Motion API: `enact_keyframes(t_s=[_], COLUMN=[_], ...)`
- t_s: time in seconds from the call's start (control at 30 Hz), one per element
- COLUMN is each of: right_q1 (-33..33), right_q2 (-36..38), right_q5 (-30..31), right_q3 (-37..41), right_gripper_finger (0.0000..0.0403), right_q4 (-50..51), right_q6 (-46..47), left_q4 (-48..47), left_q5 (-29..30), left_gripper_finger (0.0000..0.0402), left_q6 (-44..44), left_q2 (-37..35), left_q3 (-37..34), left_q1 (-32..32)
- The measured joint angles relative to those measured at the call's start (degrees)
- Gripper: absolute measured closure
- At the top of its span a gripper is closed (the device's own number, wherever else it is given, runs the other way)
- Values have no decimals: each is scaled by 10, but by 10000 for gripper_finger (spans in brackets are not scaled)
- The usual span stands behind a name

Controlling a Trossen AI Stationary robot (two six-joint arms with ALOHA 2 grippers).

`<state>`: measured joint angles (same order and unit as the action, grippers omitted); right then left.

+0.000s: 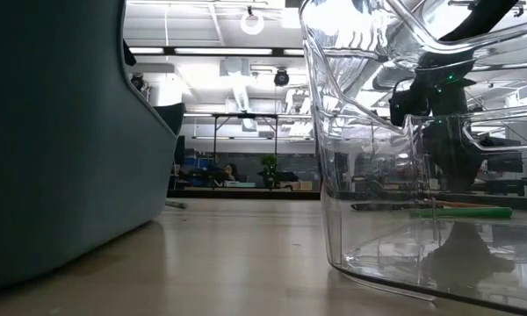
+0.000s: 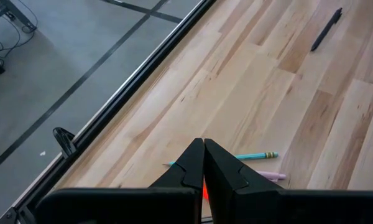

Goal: Sort pens & pencils
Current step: Put the dark orange pencil into the blue bin

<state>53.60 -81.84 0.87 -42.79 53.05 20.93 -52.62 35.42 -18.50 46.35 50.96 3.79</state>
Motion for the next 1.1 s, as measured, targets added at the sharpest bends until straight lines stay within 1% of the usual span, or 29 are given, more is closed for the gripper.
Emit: enact_keyframes(t_s=[0.3,0.6,1.1], right_q1=[0,0,4], right_q2=[0,0,0], right_q5=[-3,-4,3], right_q3=[50,51,51], right_gripper_finger=[320,320,320], right_q4=[-31,-74,-88], right_q6=[0,0,6], left_q4=[0,0,0], left_q5=[2,2,2], left_gripper_finger=[401,401,401], left_q6=[0,-3,-14], left_q2=[0,0,0], left_q3=[0,0,0], left_q1=[0,0,0])
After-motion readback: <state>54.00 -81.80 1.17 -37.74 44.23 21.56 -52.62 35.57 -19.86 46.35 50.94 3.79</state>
